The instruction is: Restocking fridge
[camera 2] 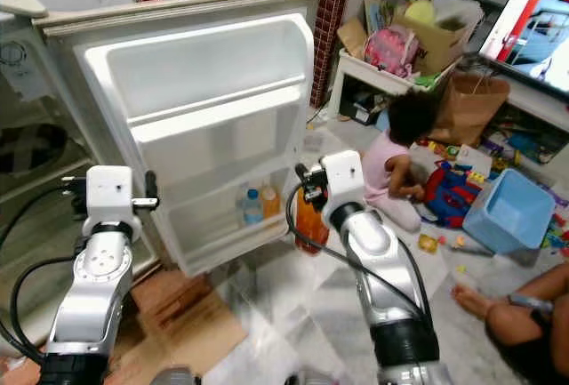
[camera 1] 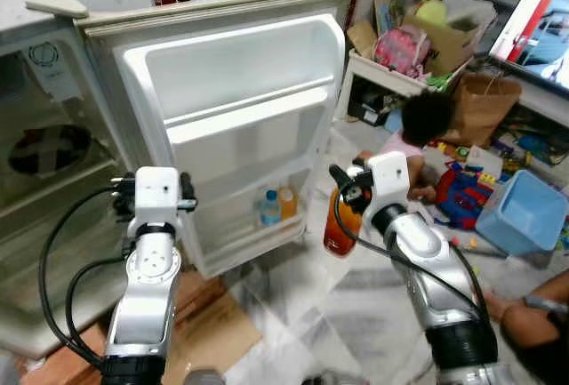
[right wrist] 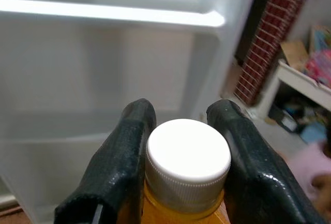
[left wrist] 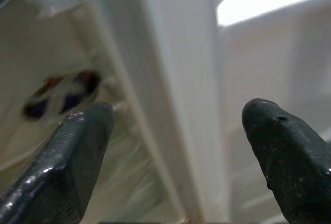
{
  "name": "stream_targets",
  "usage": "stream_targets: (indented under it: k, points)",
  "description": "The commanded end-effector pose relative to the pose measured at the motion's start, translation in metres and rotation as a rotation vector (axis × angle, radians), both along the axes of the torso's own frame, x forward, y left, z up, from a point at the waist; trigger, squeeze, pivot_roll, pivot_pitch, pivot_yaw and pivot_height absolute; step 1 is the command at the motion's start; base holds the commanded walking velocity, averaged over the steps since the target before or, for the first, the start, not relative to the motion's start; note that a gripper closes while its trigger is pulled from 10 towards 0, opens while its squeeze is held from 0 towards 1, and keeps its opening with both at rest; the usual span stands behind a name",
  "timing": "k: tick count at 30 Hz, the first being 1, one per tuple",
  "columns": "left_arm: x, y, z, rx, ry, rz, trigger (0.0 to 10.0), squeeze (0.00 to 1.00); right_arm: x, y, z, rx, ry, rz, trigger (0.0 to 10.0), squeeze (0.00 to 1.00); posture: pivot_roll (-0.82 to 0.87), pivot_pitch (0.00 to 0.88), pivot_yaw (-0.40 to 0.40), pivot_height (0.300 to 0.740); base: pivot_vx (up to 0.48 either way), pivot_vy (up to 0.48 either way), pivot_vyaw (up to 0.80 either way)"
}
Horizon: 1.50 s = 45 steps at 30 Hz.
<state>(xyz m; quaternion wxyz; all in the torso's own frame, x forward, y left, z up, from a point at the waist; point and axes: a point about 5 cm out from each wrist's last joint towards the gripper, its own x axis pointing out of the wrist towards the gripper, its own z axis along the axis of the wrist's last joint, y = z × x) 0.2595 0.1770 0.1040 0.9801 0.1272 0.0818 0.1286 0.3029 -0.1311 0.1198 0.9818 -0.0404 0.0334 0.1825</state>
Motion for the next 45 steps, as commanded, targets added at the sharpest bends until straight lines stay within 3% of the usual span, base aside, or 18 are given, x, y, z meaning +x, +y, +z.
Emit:
stream_targets:
  k: [1,7,9,11,20,26,34,45]
  points:
    - [-0.009,0.009,0.011,0.036,-0.021,0.036,10.0,0.0,0.009,-0.002,0.018,0.015,-0.076,-0.004,10.0,0.0,0.14,0.016,-0.047,0.74,0.0,0.0,0.0]
    - [-0.021,0.01,-0.005,-0.019,0.033,0.009,10.0,0.0,0.013,0.002,0.02,0.069,-0.083,-0.036,10.0,0.0,0.13,0.008,-0.07,0.74,0.0,0.0,0.0]
    - [-0.019,0.005,-0.003,0.022,0.038,-0.038,10.0,0.0,0.012,0.005,0.021,0.07,-0.103,-0.02,10.0,0.0,0.13,0.0,-0.074,0.74,0.0,0.0,0.0]
    - [-0.016,-0.001,-0.003,0.004,0.045,-0.067,10.0,0.0,0.01,0.005,0.017,0.068,-0.093,-0.029,10.0,0.0,0.13,0.0,-0.089,0.74,0.0,0.0,0.8]
    - [-0.015,-0.01,-0.008,-0.014,0.066,-0.08,10.0,0.0,0.017,0.018,0.014,0.085,-0.1,-0.003,10.0,0.0,0.12,0.0,-0.098,0.74,0.0,-0.372,0.8]
    - [-0.009,-0.013,-0.012,-0.026,0.073,-0.089,10.0,0.0,0.018,0.019,0.015,0.077,-0.118,0.004,10.0,0.0,0.12,0.0,-0.112,0.74,0.0,-0.323,0.75]
    - [-0.003,-0.012,-0.01,-0.042,0.061,-0.086,10.0,0.0,0.016,0.01,0.013,0.106,-0.135,-0.042,10.0,0.0,0.11,0.0,-0.115,0.74,0.0,0.0,0.0]
    - [-0.005,-0.002,-0.007,-0.051,0.026,-0.033,10.0,0.0,0.015,0.026,0.018,0.175,-0.147,0.047,10.0,0.0,0.12,0.0,-0.118,0.74,0.0,0.0,0.0]
